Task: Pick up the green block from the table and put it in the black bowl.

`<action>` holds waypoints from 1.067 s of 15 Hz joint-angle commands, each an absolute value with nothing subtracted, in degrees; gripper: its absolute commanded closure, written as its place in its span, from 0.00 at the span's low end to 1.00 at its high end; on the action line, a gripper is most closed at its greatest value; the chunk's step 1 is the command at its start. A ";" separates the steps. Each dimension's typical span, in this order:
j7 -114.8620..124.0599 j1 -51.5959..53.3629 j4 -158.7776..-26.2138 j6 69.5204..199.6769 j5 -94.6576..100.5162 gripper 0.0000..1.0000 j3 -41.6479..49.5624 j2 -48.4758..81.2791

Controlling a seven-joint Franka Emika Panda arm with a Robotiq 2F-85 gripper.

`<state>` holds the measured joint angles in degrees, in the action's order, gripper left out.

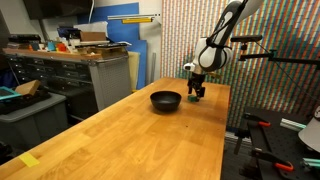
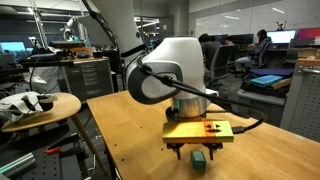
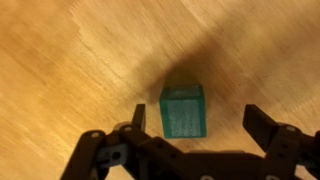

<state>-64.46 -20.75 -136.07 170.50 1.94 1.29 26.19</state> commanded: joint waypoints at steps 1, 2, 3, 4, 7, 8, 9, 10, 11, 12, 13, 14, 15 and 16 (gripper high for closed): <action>-65.18 -24.39 -133.13 171.60 2.85 0.26 -2.36 28.52; -65.28 -24.71 -132.92 171.47 3.13 0.34 -2.65 28.61; -65.36 -24.99 -132.74 171.18 3.34 0.42 -2.91 28.59; -65.47 -25.13 -132.80 170.99 3.65 0.51 -2.96 28.34; -65.66 -24.72 -133.42 170.00 5.58 0.73 -1.98 27.08; -65.59 -24.57 -133.69 169.67 6.18 0.82 -1.73 26.59; -65.59 -24.44 -133.84 169.45 6.71 0.83 -1.49 26.22; -65.51 -24.18 -134.05 169.09 7.37 0.83 -1.09 25.70; -65.48 -24.03 -134.25 168.76 7.88 0.83 -0.85 25.22; -65.38 -23.85 -134.44 168.36 8.29 0.83 -0.63 24.65; -65.30 -23.81 -134.54 167.96 8.39 0.83 -0.62 24.18; -64.78 -23.36 -134.89 167.46 8.28 0.83 -0.76 23.36; -64.68 -23.21 -135.01 166.76 8.19 0.83 -0.97 22.62; -64.20 -22.41 -135.19 166.08 8.25 0.83 -0.82 21.79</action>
<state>-64.47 -23.50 -133.90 169.12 7.31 -0.98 25.88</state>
